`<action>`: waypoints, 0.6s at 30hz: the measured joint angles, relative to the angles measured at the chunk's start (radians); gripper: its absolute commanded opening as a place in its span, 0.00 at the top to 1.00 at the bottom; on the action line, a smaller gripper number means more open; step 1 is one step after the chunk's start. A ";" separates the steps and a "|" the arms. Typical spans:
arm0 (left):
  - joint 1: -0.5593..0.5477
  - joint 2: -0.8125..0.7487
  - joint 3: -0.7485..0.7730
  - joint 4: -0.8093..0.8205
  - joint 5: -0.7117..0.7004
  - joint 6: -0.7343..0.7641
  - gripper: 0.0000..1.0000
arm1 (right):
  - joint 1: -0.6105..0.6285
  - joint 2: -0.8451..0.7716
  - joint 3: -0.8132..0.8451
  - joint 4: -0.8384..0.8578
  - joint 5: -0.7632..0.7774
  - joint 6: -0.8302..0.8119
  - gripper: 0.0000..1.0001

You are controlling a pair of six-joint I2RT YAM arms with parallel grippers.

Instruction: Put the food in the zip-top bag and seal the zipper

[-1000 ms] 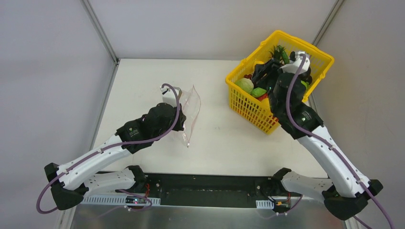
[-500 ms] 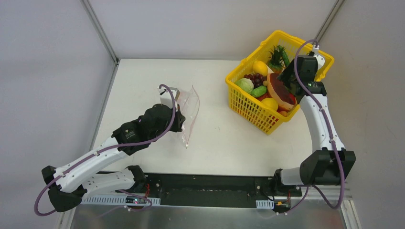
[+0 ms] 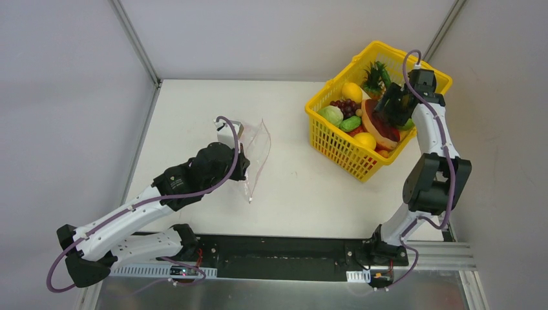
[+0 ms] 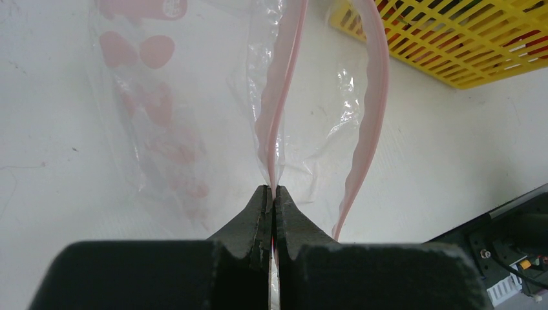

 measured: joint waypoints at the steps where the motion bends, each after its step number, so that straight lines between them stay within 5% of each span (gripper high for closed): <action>1: 0.000 0.000 0.000 -0.001 0.000 0.000 1.00 | -0.006 0.013 0.006 -0.013 -0.032 -0.009 0.37; 8: 0.000 0.001 0.000 -0.001 0.000 0.002 1.00 | -0.021 0.018 0.006 -0.076 -0.177 -0.058 0.63; 10: 0.000 0.006 0.000 0.000 0.000 0.002 1.00 | -0.027 0.011 0.006 -0.076 -0.188 -0.063 0.75; 12: 0.000 0.015 0.000 0.001 0.000 0.002 1.00 | -0.030 -0.004 0.005 -0.072 -0.192 -0.065 0.99; 18: 0.000 0.032 0.000 0.000 0.000 0.002 1.00 | -0.029 -0.118 -0.057 -0.015 -0.198 -0.049 1.00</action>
